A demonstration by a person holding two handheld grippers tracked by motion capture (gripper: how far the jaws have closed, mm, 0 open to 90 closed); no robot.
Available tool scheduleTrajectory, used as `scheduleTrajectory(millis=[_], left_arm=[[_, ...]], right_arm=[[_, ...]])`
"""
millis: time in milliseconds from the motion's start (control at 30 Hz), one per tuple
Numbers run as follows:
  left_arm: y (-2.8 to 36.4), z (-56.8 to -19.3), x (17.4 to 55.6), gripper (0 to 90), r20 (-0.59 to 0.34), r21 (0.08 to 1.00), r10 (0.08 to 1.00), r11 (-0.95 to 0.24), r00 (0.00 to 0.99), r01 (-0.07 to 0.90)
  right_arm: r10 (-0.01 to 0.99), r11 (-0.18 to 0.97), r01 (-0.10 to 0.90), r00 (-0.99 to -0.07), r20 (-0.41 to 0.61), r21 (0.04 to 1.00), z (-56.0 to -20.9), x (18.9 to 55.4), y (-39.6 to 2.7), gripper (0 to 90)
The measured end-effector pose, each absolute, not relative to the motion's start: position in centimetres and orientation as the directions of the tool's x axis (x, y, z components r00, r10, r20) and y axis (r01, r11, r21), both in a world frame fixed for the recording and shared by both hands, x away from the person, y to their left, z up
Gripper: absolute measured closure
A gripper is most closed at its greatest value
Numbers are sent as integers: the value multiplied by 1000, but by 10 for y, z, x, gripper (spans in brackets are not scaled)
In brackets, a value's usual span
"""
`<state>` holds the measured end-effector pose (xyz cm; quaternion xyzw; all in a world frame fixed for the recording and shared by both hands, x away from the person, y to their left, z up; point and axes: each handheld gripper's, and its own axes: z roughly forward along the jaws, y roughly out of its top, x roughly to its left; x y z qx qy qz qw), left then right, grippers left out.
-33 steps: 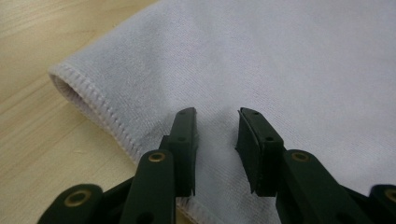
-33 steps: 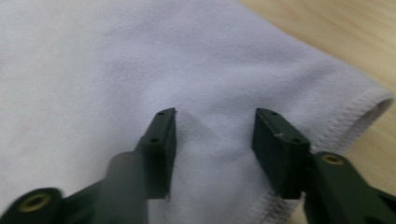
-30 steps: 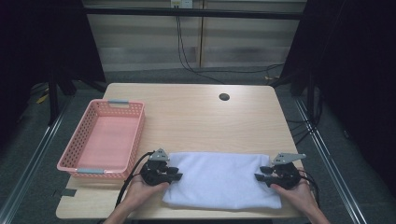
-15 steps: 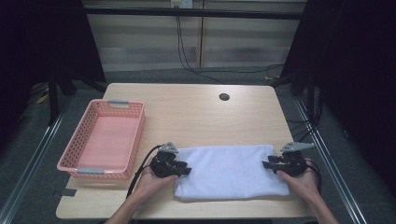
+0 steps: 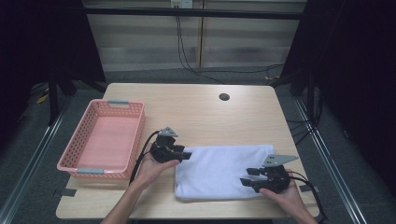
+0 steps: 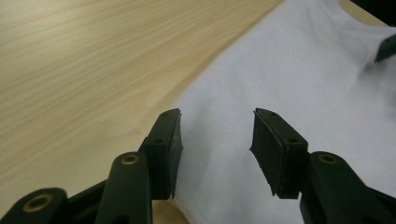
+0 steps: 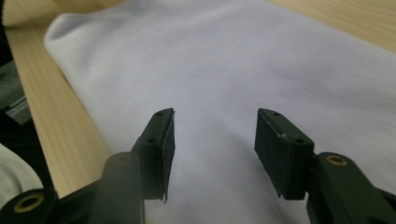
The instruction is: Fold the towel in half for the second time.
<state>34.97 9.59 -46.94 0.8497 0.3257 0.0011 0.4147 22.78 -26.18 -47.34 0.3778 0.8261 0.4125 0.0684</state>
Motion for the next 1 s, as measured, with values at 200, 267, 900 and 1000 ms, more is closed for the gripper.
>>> scheduleTrajectory(millis=[200,267,900,1000], left_arm=[[98,-470,360,483,-260,709,583,-426,770,562],[100,-471,360,477,-265,714,581,-418,770,562],[114,-484,372,409,-291,704,634,-365,716,609],[115,-486,373,390,-293,700,643,-360,708,616]], right_arm=[[588,449,511,-787,188,733,-473,235,-208,470],[579,465,502,-796,179,729,-473,235,-201,463],[381,565,408,-900,211,717,-497,242,-86,376],[381,577,393,-905,190,716,-498,241,-86,376]])
